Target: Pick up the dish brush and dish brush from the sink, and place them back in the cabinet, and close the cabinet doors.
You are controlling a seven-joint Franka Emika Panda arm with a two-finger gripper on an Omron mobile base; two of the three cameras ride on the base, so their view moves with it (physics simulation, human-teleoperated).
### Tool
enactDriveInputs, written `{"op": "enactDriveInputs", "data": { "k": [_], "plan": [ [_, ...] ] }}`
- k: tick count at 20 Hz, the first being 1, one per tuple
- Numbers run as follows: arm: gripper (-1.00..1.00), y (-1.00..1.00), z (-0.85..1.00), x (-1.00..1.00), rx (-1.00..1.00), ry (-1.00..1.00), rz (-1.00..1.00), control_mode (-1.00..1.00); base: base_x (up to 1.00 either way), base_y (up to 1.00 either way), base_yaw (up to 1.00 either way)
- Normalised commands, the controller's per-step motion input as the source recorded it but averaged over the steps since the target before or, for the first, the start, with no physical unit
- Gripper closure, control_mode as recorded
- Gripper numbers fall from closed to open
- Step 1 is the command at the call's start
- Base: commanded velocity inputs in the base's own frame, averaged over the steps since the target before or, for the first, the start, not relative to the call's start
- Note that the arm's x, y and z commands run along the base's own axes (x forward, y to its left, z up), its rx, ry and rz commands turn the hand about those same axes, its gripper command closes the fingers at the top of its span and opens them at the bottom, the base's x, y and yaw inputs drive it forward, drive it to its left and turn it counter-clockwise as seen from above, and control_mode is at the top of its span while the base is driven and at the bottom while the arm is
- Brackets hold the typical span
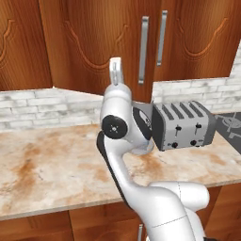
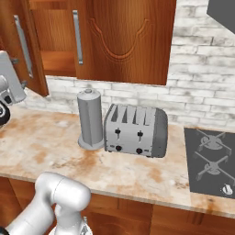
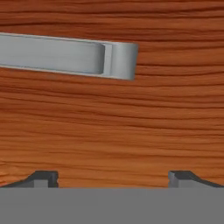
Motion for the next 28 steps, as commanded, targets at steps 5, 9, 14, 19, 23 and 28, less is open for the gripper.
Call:
{"op": "enactDriveInputs", "data": {
  "k": [5, 9, 14, 19, 23, 28],
  "plan": [
    [-1.00, -0.36, 0.00, 0.38, 0.03, 0.00, 0.00, -1.00, 0.00, 0.00, 0.00],
    [-1.00, -0.40, 0.00, 0.34, 0.02, 0.00, 0.00, -1.00, 0.00, 0.00, 0.00],
    [-1.00, -0.35, 0.00, 0.31, 0.03, 0.00, 0.00, -1.00, 0.00, 0.00, 0.00],
    [-1.00, -0.31, -0.01, 0.42, 0.00, 0.00, 0.00, -1.00, 0.00, 0.00, 0.00],
    [-1.00, -0.26, -0.05, 0.52, 0.00, -0.01, 0.00, -1.00, 0.00, 0.00, 0.00],
    [-1.00, -0.17, -0.12, 0.49, 0.00, -0.04, 0.00, -1.00, 0.00, 0.00, 0.00]
  ]
}}
